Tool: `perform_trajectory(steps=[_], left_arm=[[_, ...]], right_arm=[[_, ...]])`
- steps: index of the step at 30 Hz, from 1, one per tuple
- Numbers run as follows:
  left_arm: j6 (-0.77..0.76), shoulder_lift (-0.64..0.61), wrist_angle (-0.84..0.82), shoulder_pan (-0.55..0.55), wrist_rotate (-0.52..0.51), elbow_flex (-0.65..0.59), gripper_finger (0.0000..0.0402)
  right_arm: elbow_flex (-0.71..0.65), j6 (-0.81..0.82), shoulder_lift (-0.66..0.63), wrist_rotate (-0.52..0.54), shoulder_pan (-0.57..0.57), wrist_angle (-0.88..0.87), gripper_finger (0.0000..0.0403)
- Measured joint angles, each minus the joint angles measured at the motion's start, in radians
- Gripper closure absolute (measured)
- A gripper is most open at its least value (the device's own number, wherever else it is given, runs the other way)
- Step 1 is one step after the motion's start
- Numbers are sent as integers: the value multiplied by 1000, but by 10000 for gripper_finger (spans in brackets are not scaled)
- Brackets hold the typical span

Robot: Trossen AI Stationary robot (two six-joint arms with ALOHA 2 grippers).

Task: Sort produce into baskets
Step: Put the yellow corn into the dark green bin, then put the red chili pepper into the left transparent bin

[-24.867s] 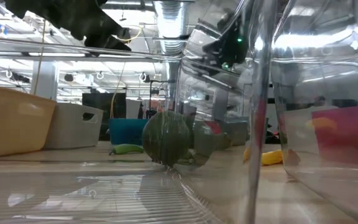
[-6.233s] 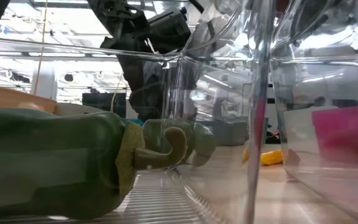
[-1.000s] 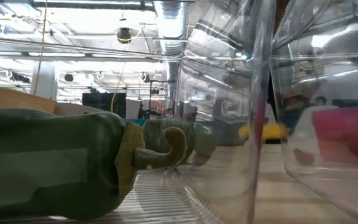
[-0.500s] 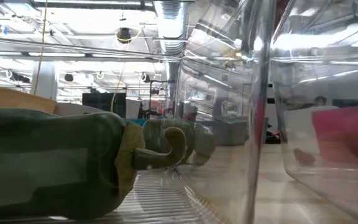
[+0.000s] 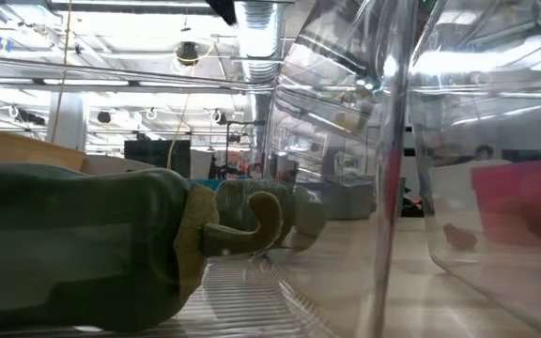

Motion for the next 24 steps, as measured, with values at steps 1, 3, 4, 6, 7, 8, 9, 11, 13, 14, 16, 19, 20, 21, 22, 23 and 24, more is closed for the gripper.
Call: perform_trajectory(steps=[1, 3, 4, 6, 7, 8, 9, 11, 13, 14, 16, 19, 20, 21, 22, 23, 24], left_arm=[[11, 0, 1, 19, 0, 0, 252], [31, 0, 7, 53, 5, 0, 252], [39, 0, 13, 69, 19, 0, 252], [59, -1, 61, 97, 56, -22, 252], [66, -1, 84, 110, 73, -37, 252], [69, 1, 95, 121, 84, -47, 252], [69, 4, 95, 132, 90, -50, 252], [69, 5, 113, 148, 91, -66, 252], [61, 11, 148, 160, 92, -86, 252], [55, 16, 156, 165, 95, -98, 252], [33, 31, 176, 170, 99, -126, 252], [-5, 42, 218, 174, 105, -168, 252], [-17, 50, 231, 174, 105, -186, 252], [-25, 54, 254, 174, 106, -202, 252], [-32, 59, 267, 174, 108, -221, 252], [-41, 66, 272, 174, 110, -244, 252], [-53, 70, 292, 174, 113, -267, 252]], right_arm=[[0, 0, 13, -2, -17, -1, 353], [0, -1, 41, -2, -42, -1, 344], [0, -1, 52, -2, -53, -1, 339], [0, -3, 76, -3, -69, 0, 327], [0, -3, 87, -3, -75, -1, 321], [0, -5, 98, -2, -80, -1, 313], [0, -14, 109, -3, -84, -2, 305], [0, -26, 123, -2, -89, -5, 288], [0, -26, 131, -1, -89, -8, 270], [0, -25, 132, -1, -89, -14, 262], [0, -26, 133, -1, -89, -26, 249], [5, -25, 122, 0, -89, -55, 238], [14, -25, 121, 0, -88, -77, 237], [26, -24, 119, 0, -88, -103, 236], [40, -15, 116, 1, -87, -132, 237], [53, -2, 115, 1, -85, -158, 238], [64, 15, 113, 1, -85, -179, 240]])
